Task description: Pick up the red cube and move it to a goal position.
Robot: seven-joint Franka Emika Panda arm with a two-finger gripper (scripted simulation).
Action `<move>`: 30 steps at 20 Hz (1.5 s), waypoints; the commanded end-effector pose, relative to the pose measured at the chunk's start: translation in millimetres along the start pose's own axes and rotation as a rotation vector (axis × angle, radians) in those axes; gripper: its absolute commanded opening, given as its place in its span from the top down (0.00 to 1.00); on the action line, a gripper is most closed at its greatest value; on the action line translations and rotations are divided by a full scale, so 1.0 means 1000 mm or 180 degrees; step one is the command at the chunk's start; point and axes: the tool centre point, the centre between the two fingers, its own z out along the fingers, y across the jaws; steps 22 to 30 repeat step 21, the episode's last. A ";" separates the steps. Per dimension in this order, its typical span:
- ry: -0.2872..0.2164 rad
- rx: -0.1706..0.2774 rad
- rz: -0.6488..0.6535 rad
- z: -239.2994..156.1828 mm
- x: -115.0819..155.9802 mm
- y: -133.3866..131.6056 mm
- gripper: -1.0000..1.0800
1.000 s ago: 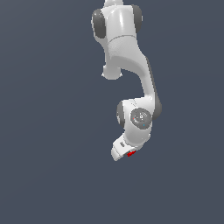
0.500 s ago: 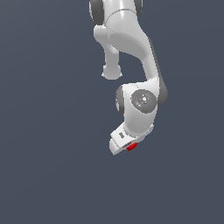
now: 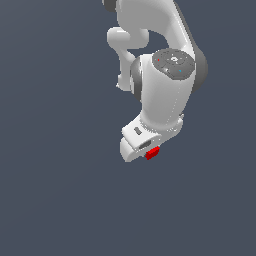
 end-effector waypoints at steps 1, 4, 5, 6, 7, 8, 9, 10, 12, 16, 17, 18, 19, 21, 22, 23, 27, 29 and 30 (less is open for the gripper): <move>0.0000 0.0001 -0.0001 -0.029 -0.002 0.002 1.00; 0.0001 0.0003 -0.0001 -0.061 -0.004 0.005 1.00; 0.0001 0.0003 -0.0001 -0.070 -0.004 0.006 1.00; 0.0001 0.0003 -0.0001 -0.079 -0.004 0.006 1.00; 0.0001 0.0003 -0.0001 -0.087 -0.004 0.007 1.00; 0.0001 0.0003 -0.0001 -0.095 -0.005 0.008 1.00; 0.0001 0.0003 -0.0001 -0.101 -0.005 0.009 1.00; 0.0001 0.0003 -0.0001 -0.107 -0.005 0.009 1.00; 0.0001 0.0002 0.0001 -0.117 -0.005 0.011 1.00; 0.0001 0.0002 0.0001 -0.130 -0.005 0.012 1.00; 0.0001 0.0002 0.0001 -0.132 -0.005 0.012 1.00; 0.0001 0.0002 0.0001 -0.134 -0.005 0.013 1.00; 0.0001 0.0002 0.0001 -0.135 -0.005 0.013 1.00; 0.0001 0.0002 0.0001 -0.136 -0.005 0.013 1.00; 0.0001 0.0002 0.0001 -0.136 -0.005 0.013 1.00; 0.0001 0.0002 0.0001 -0.136 -0.005 0.013 1.00; 0.0001 0.0002 0.0001 -0.136 -0.005 0.013 1.00; 0.0001 0.0002 0.0001 -0.136 -0.005 0.013 1.00; 0.0001 0.0002 0.0001 -0.136 -0.005 0.013 1.00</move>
